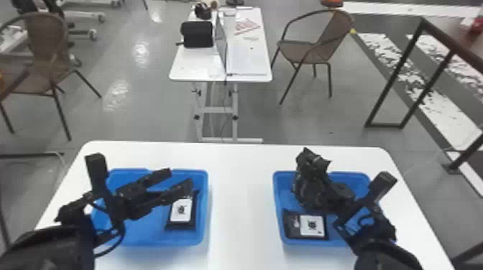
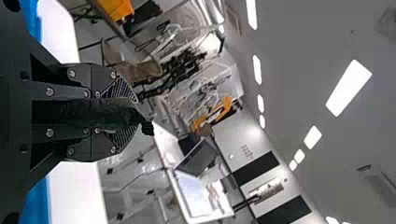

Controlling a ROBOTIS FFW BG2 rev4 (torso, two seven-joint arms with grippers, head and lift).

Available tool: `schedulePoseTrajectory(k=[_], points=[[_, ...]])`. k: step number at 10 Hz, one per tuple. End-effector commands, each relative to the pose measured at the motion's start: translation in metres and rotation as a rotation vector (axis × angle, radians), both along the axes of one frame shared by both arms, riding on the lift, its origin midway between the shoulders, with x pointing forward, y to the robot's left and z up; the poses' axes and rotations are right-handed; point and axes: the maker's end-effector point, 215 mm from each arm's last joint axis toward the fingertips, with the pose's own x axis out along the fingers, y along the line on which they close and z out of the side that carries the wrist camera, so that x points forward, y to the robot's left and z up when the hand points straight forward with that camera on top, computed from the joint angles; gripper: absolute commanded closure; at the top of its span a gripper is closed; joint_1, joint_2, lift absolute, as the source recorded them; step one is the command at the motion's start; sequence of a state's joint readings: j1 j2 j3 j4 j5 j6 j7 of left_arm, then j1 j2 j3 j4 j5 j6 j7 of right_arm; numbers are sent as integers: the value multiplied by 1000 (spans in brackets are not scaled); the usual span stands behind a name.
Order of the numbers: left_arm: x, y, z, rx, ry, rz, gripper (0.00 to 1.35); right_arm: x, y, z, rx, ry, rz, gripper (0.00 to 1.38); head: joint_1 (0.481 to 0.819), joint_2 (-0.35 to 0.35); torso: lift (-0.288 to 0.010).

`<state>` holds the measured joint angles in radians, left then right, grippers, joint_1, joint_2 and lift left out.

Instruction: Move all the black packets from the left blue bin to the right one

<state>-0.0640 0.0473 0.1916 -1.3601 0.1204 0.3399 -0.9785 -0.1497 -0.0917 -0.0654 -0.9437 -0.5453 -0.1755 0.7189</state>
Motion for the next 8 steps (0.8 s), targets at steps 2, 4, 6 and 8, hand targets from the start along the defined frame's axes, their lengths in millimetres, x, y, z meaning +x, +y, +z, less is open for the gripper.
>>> schedulePoseTrajectory(k=[2, 4, 6, 8], points=[[-2, 33, 2, 6, -12, 65, 283, 3, -54, -50, -64, 126, -75, 1116, 695, -53, 0], [-2, 37, -5, 8, -1, 100, 292, 9, -101, -67, -164, 174, -183, 363, 695, -72, 0], [-4, 49, -18, 35, 31, 145, 295, 11, -149, -38, -224, 109, -377, 76, 695, -124, 0], [-8, 58, -53, 101, 147, 206, 297, 1, -154, 7, -110, -14, -467, 168, 695, -152, 0]])
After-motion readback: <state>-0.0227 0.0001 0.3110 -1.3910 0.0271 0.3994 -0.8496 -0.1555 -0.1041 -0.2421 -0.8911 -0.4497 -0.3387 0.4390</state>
